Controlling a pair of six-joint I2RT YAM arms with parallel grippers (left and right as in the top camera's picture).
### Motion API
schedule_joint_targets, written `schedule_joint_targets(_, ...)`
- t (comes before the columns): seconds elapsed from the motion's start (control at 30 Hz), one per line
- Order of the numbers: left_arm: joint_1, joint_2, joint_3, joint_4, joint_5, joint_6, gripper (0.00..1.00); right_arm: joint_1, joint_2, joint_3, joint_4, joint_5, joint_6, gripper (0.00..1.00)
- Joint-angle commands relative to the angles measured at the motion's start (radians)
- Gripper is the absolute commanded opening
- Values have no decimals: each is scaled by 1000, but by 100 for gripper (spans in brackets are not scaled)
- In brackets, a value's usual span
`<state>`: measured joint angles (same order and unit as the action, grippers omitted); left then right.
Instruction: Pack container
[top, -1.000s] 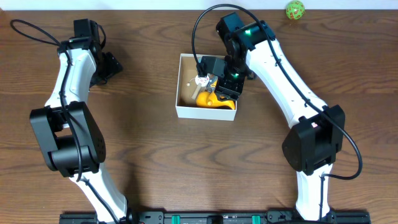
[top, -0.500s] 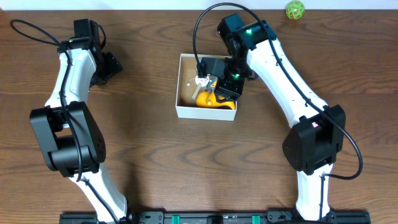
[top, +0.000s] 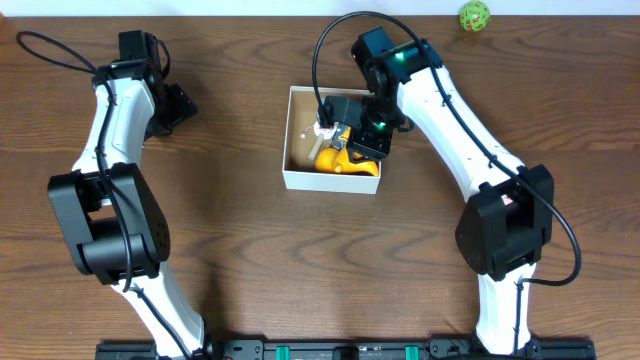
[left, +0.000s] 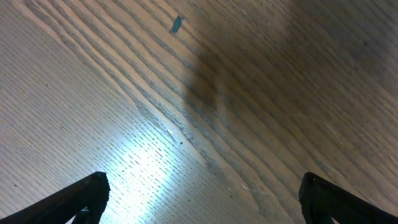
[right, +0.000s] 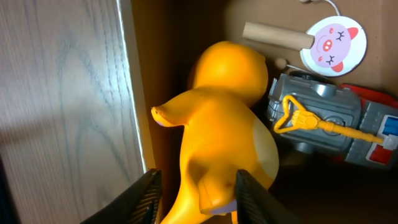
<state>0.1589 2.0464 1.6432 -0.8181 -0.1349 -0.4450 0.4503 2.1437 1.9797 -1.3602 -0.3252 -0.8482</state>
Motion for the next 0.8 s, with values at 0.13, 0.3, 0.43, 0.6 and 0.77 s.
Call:
schedule_joint_targets(0.13,3,2,-7,-3,-12,-2,98,-7,-15,-52,-2,-19,-6,16)
schedule_joint_targets(0.3,3,2,-7,-3,-12,-2,98,-7,-15,-115,-2,-19,-6,1)
schedule_joint_targets(0.43,3,2,-7,-3,-12,-2,98,-7,-15,-150,-1,-19,-6,1)
schedule_joint_targets(0.6,3,2,-7,-3,-12,-2,98,-7,-15,-174,9,-17,-6,1)
schedule_joint_targets(0.77,3,2,-7,-3,-12,-2,98,-7,-15,-220,67,21,-6,1)
